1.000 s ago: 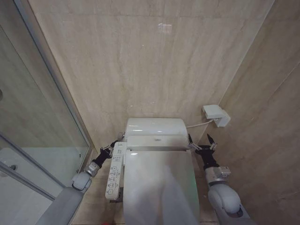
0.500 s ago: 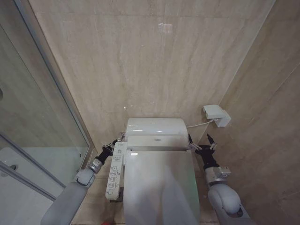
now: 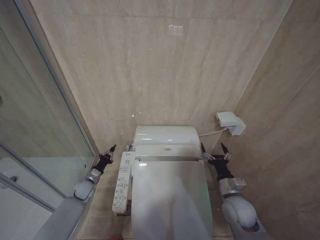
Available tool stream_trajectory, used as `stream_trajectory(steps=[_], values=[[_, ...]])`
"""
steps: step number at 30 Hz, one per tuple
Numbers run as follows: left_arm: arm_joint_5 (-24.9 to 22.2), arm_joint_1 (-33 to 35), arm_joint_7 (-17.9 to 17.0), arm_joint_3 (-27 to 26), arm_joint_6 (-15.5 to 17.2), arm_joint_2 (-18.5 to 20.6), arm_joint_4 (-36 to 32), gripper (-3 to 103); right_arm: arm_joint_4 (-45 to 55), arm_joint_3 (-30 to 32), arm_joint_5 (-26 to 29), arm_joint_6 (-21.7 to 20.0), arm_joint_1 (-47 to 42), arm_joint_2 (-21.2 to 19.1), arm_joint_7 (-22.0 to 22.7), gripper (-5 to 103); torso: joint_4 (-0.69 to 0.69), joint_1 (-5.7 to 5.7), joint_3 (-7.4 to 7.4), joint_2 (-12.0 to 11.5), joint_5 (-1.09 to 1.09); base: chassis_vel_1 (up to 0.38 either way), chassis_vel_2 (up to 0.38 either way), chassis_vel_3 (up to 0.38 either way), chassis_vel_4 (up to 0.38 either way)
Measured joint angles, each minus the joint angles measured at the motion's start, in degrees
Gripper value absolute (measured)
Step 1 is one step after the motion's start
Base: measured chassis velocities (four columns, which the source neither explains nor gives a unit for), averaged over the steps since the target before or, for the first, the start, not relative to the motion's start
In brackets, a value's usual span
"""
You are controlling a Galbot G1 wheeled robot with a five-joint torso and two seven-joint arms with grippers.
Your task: Open the toilet lid, clean the toilet bowl with a toilet brush, close the toilet lid, and flush.
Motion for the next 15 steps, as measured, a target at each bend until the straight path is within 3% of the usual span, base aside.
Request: stream_trajectory(steps=[15], values=[[2.4, -1.52, 5.32, 3.63, -3.0, 0.1, 1.03, 0, 0.0, 0.0, 0.0, 0.0, 0.0, 0.0, 0.0, 100, 0.06, 0.0, 0.0, 0.0, 0.02, 0.0, 0.0, 0.0, 0.0]])
